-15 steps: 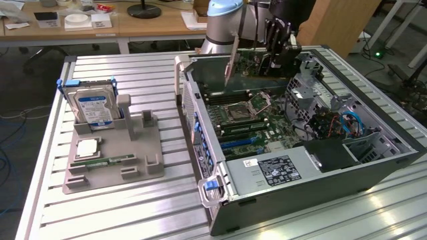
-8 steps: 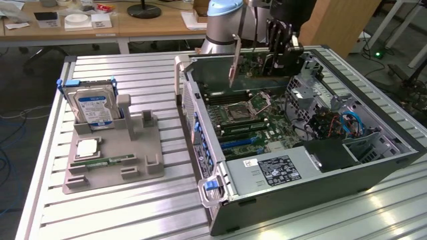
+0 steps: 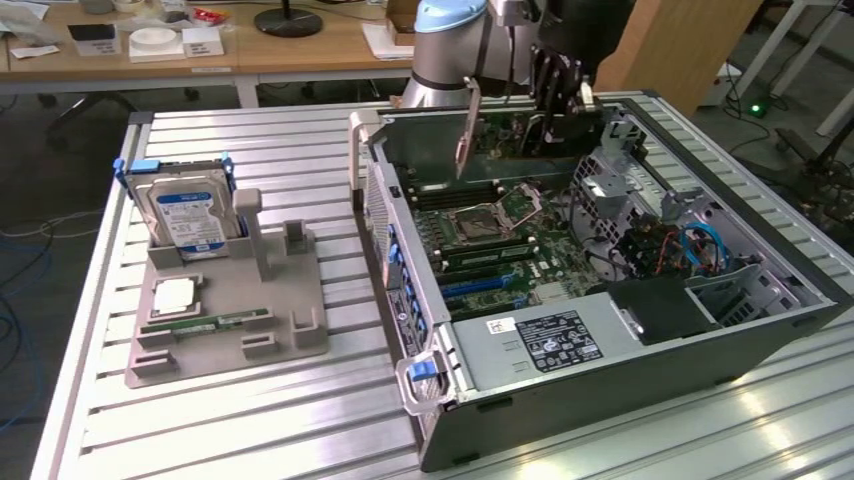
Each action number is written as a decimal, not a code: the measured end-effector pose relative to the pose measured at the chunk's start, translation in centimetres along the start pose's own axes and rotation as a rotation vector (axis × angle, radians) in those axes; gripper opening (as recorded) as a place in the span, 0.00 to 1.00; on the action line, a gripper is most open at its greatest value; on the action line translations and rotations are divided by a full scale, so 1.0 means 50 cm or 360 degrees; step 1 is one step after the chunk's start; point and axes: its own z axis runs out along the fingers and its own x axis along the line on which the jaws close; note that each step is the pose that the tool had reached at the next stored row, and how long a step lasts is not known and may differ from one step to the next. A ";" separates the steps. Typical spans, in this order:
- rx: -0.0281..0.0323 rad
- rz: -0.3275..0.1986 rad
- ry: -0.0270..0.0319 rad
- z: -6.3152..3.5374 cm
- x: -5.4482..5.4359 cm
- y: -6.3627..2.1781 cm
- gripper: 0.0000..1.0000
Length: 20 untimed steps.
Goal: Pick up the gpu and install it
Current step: 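Insert the gpu into the slot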
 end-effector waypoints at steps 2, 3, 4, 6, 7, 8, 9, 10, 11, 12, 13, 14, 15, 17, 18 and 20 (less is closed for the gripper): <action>-0.00009 -0.0009 -0.00062 0.004 0.004 0.001 0.29; -0.00016 -0.0015 -0.00065 0.008 0.006 0.001 0.29; -0.00035 -0.0020 -0.00065 0.011 0.009 0.001 0.29; -0.00087 -0.0027 -0.00060 0.017 0.016 0.001 0.29; -0.00096 -0.0029 -0.00059 0.019 0.019 0.000 0.29; -0.00099 -0.0030 -0.00062 0.022 0.023 0.000 0.29; -0.00099 -0.0031 -0.00067 0.026 0.026 0.000 0.29; -0.00103 -0.0031 -0.00061 0.028 0.029 0.000 0.29; -0.00101 -0.0030 -0.00065 0.030 0.030 0.000 0.29; -0.00102 -0.0030 -0.00061 0.033 0.030 0.000 0.29; -0.00103 -0.0030 -0.00060 0.037 0.030 0.000 0.29; -0.00103 -0.0031 -0.00060 0.038 0.031 0.000 0.29; -0.00101 -0.0030 -0.00060 0.038 0.031 0.000 0.29; -0.00112 -0.0030 -0.00059 0.045 0.032 0.002 0.29; -0.00123 -0.0030 -0.00061 0.049 0.032 0.003 0.29; -0.00141 -0.0030 -0.00055 0.055 0.033 0.008 0.29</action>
